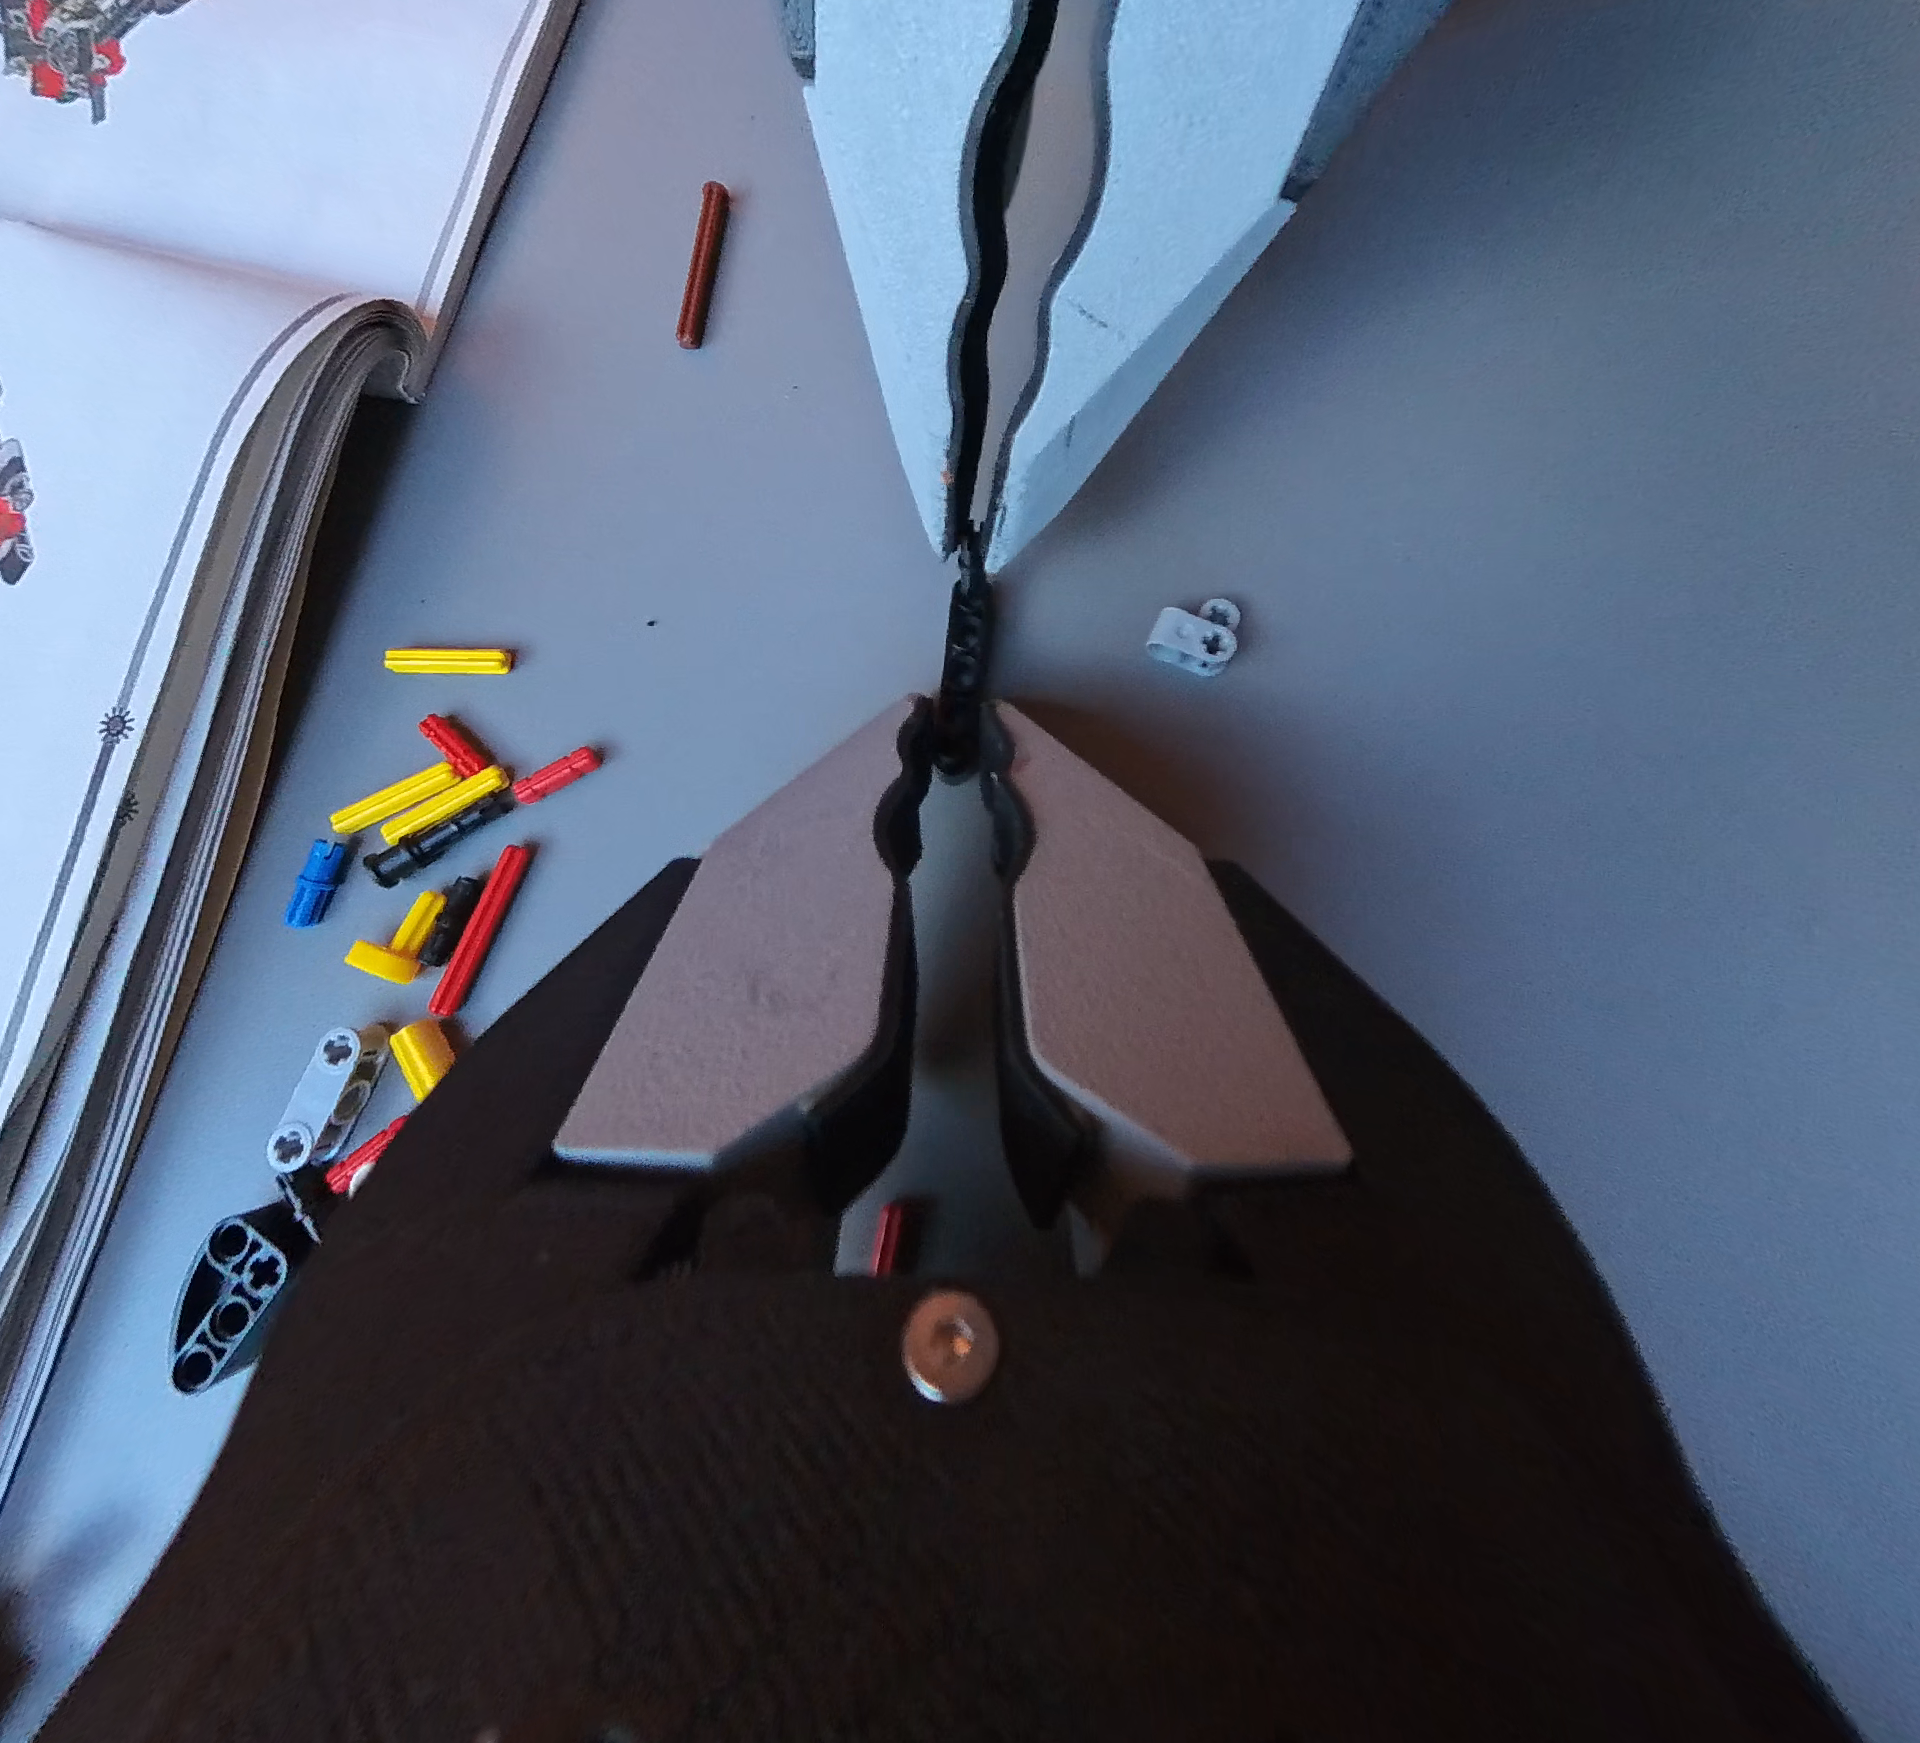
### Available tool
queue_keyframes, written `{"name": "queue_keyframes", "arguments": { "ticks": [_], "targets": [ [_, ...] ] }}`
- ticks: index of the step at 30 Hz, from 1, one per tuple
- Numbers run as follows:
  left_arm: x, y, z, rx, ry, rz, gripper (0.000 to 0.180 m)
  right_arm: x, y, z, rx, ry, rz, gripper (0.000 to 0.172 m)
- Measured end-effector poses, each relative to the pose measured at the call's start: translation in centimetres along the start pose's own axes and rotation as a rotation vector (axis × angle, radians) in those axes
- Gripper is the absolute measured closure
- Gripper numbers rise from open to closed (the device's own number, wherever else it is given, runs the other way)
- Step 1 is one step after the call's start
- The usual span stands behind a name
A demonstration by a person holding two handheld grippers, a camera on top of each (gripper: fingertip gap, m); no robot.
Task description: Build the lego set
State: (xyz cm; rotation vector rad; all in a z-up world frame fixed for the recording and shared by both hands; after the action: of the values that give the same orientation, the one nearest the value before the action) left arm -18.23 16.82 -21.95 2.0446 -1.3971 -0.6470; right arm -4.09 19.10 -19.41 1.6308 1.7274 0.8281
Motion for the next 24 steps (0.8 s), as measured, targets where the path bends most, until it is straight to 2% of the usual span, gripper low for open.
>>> {"name": "queue_keyframes", "arguments": {
  "ticks": [8,20,24],
  "targets": [
    [0.1,0.0,0.0,0.001,-0.014,0.0,0.175,-0.1,-0.2,-1.0,-0.086,0.092,0.014,0.171],
    [0.0,-0.1,0.0,0.001,-0.014,0.002,0.175,0.5,-0.3,-0.7,-0.066,0.081,-0.039,0.17],
    [0.0,-0.1,0.0,0.001,-0.012,0.003,0.175,1.4,-0.2,-0.2,-0.037,-0.011,-0.121,0.171]
  ]
}}
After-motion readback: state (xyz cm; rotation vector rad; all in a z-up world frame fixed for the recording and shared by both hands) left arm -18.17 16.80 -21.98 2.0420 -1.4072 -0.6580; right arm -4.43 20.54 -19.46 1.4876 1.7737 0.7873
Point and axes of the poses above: each gripper's, where its closed fingertips meet, y back along the fingers, z out of its underside, x = y × z across the jaws, the point moved 10 cm from there along y, back along the fingers, and after that the axes turned 4 degrees about -z, right-handed, at the moved point
